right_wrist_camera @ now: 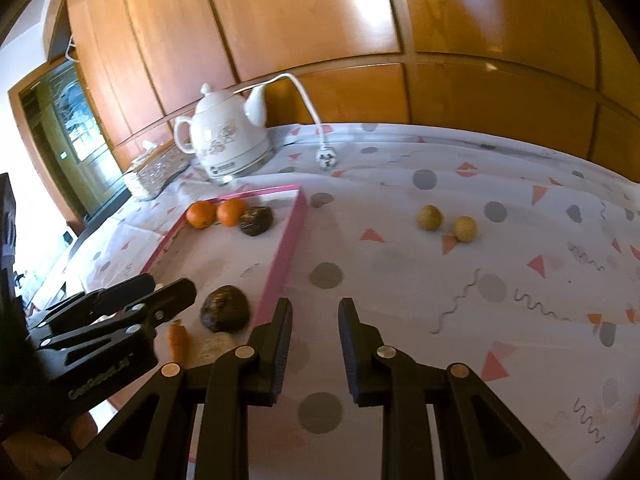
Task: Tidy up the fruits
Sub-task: 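Move the right gripper to a small tan round fruit on the cloth, then close the right gripper around the tan round fruit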
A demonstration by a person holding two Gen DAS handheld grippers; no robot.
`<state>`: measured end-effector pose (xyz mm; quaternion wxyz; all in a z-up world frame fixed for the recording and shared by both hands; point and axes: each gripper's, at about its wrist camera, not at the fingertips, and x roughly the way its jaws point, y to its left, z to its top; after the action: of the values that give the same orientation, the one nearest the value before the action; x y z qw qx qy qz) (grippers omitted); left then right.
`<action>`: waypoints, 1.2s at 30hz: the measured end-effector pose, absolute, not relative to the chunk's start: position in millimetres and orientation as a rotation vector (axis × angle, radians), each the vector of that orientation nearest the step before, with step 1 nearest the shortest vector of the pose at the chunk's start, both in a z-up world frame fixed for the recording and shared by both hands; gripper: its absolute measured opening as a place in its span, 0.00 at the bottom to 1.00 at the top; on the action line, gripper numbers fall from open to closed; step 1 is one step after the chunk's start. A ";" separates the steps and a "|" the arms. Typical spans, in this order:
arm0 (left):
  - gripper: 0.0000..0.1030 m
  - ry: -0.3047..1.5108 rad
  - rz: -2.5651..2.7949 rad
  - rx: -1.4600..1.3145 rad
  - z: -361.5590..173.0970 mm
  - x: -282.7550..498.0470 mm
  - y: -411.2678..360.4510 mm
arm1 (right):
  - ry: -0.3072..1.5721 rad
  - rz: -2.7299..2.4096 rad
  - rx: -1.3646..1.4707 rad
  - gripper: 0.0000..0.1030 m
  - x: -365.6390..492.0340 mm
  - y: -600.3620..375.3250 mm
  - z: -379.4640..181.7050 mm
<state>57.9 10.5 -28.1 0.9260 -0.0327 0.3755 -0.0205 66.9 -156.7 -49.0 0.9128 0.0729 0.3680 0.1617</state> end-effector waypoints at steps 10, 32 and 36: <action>0.50 0.790 -0.095 -0.028 -31.6 68.2 -17.3 | 0.779 0.228 0.181 0.23 85.5 -199.3 -59.9; 0.50 0.827 -0.166 -0.019 -36.7 106.2 -62.9 | 0.831 0.117 0.193 0.30 169.5 -247.6 -82.6; 0.50 0.839 -0.168 -0.024 -39.2 112.3 -65.8 | 0.842 0.109 0.163 0.30 183.4 -242.1 -87.5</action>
<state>112.3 -65.8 -39.2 0.9097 -0.0117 0.4070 -0.0817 183.4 -242.1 -87.5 0.9080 0.0792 0.4081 0.0528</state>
